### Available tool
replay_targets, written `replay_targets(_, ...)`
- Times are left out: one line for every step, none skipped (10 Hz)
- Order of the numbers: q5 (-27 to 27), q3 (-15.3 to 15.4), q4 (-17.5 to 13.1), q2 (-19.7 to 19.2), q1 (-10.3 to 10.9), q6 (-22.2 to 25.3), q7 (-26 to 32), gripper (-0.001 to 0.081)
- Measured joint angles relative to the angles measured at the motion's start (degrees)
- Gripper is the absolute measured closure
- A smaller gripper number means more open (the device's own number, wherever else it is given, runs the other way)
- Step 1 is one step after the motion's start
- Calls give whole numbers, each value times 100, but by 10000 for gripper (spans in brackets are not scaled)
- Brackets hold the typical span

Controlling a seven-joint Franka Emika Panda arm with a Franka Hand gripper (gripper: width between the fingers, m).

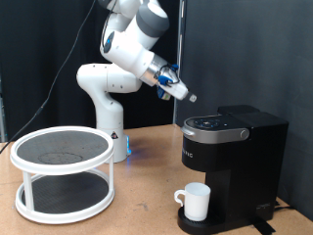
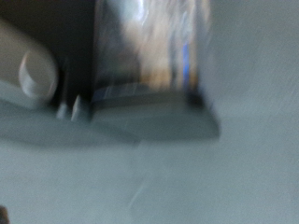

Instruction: Make a cup of coffee with the keurig machine

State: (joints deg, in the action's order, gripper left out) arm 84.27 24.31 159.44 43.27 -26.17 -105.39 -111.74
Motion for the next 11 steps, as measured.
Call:
replay_targets(264,-57,15,224,19,-1,-137,72)
replay_targets(408,-81,111,526,23,-3,-306,72)
replay_targets(340,-77,96,496,21,4,-291,72)
replay_targets(341,-86,6,458,15,16,-310,72)
replay_targets(347,-99,-172,423,13,24,-384,72)
replay_targets(441,-146,-374,349,20,291,-569,72)
replay_targets(835,-235,-547,207,47,631,-755,72)
replay_targets(1352,-301,-687,19,98,894,-877,72)
replay_targets(1927,-328,-806,-190,143,1066,-966,72)
replay_targets(2567,-329,-906,-407,186,1169,-991,72)
replay_targets(3207,-328,-986,-656,242,1352,-964,72)
